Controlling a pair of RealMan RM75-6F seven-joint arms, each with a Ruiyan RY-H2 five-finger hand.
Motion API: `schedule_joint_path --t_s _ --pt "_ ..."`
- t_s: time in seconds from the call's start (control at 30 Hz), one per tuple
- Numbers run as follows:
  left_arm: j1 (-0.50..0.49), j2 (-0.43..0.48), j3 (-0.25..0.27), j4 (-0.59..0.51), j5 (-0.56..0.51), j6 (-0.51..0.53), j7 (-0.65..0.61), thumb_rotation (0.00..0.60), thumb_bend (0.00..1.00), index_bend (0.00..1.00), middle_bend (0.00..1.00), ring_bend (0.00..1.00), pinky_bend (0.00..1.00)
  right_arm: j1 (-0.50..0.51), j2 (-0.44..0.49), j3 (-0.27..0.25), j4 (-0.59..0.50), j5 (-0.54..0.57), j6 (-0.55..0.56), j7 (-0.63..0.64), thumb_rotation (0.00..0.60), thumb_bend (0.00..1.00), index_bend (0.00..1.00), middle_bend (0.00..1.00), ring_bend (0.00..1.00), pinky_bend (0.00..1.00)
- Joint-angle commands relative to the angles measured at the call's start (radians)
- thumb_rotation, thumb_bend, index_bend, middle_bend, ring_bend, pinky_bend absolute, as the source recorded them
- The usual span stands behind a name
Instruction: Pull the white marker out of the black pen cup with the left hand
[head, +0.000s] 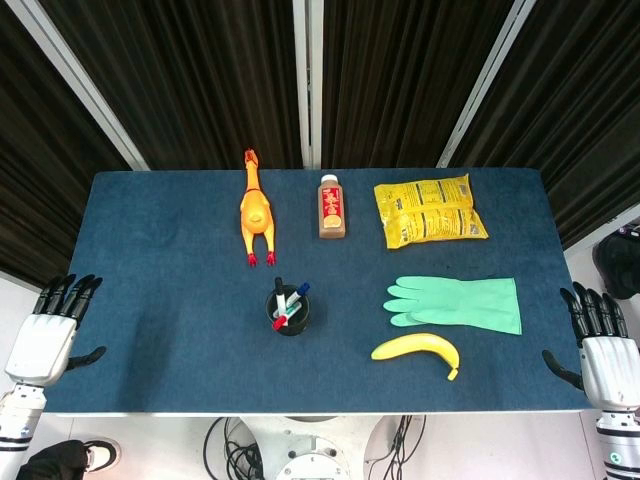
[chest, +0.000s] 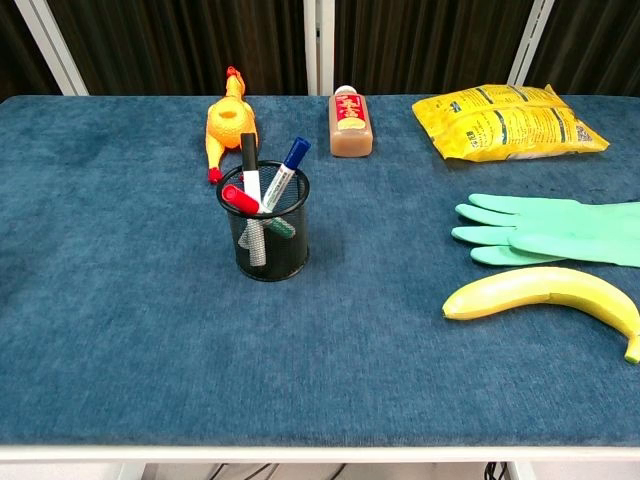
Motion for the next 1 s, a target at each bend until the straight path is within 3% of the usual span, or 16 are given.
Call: schedule_joint_path --t_s 0.03,0.3,0.43,0.6,0.73,0.87,1.0 --pt "-0.003 0.000 -0.004 0.000 -0.007 -0.002 -0.002 0.600 0.03 0.05 0.05 0.00 0.05 0.002 0.000 0.004 0.002 0.007 -0.004 0.001 0.600 0.13 0.00 0.00 0.00 0.00" --pt "-0.006 -0.015 0.001 0.001 0.005 0.001 0.011 0.600 0.03 0.05 0.06 0.00 0.05 0.000 0.015 0.011 -0.003 0.000 0.008 0.013 0.600 0.13 0.00 0.00 0.00 0.00" --pt "-0.025 0.017 0.010 -0.042 0.010 -0.040 -0.044 0.600 0.10 0.06 0.06 0.00 0.06 0.001 0.016 0.013 0.000 0.003 0.004 0.024 0.600 0.13 0.00 0.00 0.00 0.00" --pt "-0.129 0.107 -0.006 -0.120 0.051 -0.166 -0.170 0.600 0.18 0.08 0.07 0.00 0.07 0.006 0.023 0.010 -0.002 -0.009 -0.001 0.009 0.600 0.13 0.00 0.00 0.00 0.00" --pt "-0.251 0.137 -0.071 -0.167 0.014 -0.300 -0.229 0.600 0.18 0.09 0.08 0.00 0.10 0.007 0.032 0.009 -0.012 -0.022 0.006 0.001 0.600 0.13 0.00 0.00 0.00 0.00" --pt "-0.409 0.141 -0.141 -0.170 -0.093 -0.527 -0.353 0.600 0.18 0.11 0.11 0.00 0.12 0.006 0.045 0.013 -0.025 -0.024 0.013 0.004 0.600 0.13 0.00 0.00 0.00 0.00" --pt "-0.545 0.130 -0.176 -0.141 -0.165 -0.731 -0.401 0.600 0.22 0.16 0.13 0.03 0.13 0.004 0.051 0.017 -0.031 -0.010 0.009 0.006 0.600 0.13 0.00 0.00 0.00 0.00"
